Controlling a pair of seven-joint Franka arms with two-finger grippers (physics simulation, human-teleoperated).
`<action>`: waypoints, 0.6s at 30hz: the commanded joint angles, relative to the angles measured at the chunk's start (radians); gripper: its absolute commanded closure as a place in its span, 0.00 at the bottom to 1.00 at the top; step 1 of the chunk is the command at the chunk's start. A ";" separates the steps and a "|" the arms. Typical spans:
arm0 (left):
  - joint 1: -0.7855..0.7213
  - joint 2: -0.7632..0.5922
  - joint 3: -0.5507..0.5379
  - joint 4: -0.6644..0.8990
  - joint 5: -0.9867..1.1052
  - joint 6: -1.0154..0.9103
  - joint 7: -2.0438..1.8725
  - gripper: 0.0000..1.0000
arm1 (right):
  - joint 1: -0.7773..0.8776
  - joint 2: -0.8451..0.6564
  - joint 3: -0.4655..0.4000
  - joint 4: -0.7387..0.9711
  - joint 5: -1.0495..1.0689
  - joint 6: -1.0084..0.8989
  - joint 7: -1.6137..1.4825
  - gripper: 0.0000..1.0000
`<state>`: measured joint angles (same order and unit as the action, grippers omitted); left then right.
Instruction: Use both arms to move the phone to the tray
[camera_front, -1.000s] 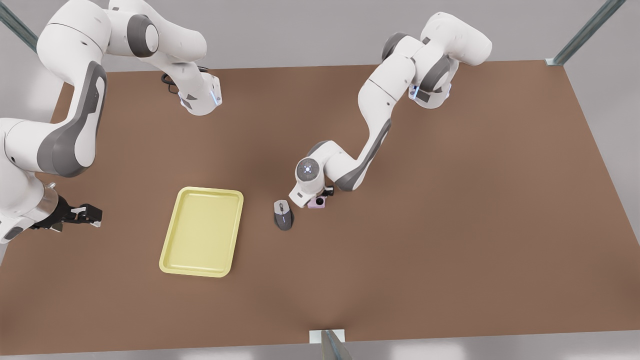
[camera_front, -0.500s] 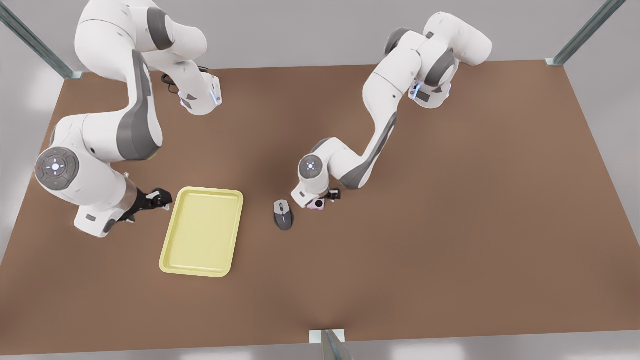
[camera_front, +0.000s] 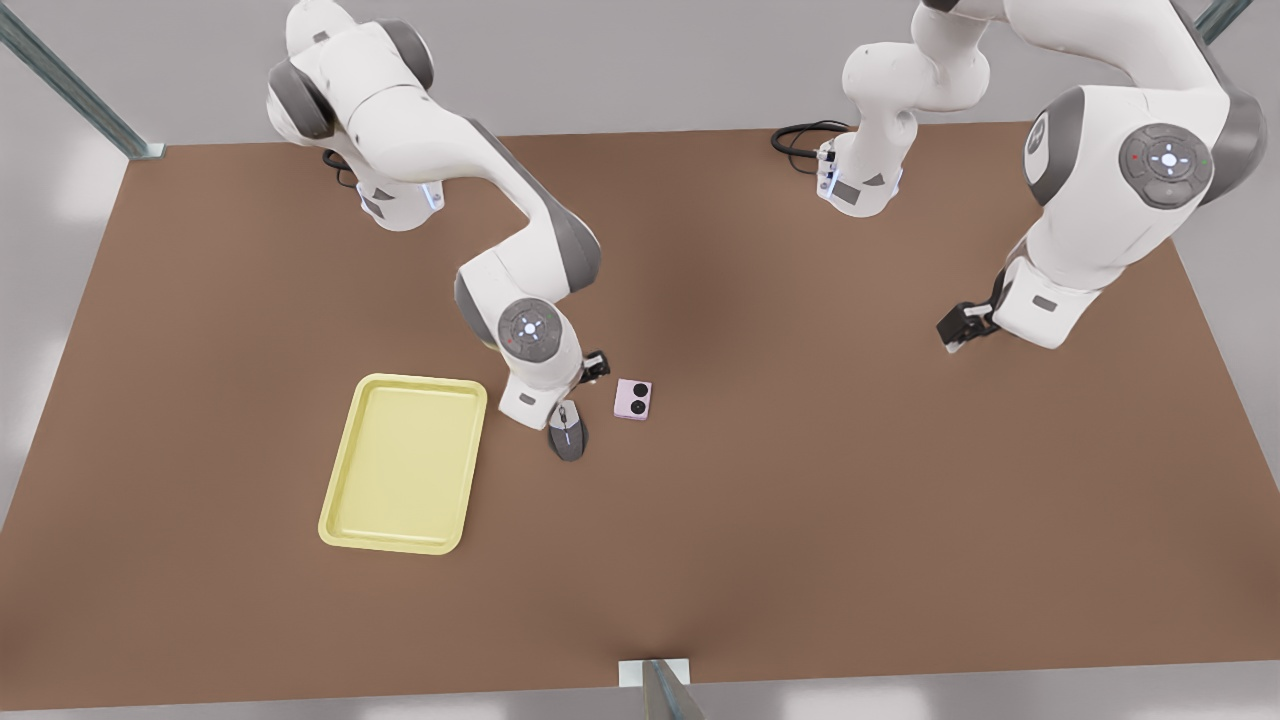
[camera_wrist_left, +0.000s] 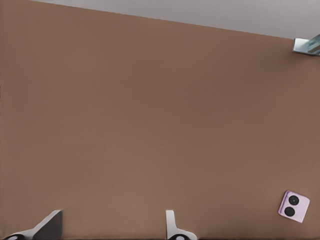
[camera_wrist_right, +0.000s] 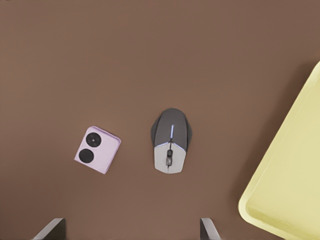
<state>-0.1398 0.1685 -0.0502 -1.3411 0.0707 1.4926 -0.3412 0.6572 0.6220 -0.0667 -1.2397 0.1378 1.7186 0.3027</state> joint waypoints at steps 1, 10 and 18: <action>-0.001 -0.001 0.000 0.000 0.012 -0.065 0.338 0.00 | 0.033 0.038 -0.001 0.002 0.003 0.147 0.748 0.00; -0.004 0.022 -0.002 -0.003 0.011 -0.078 0.317 0.00 | 0.085 0.148 0.073 0.108 -0.027 0.253 1.079 0.00; -0.014 0.037 -0.002 -0.001 0.012 -0.075 0.287 0.00 | 0.125 0.222 0.079 0.056 -0.093 0.297 1.145 0.00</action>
<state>-0.1538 0.2064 -0.0520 -1.3430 0.0829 1.4225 -0.1463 0.7823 0.8459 0.0136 -1.1762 0.0693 1.9775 0.9615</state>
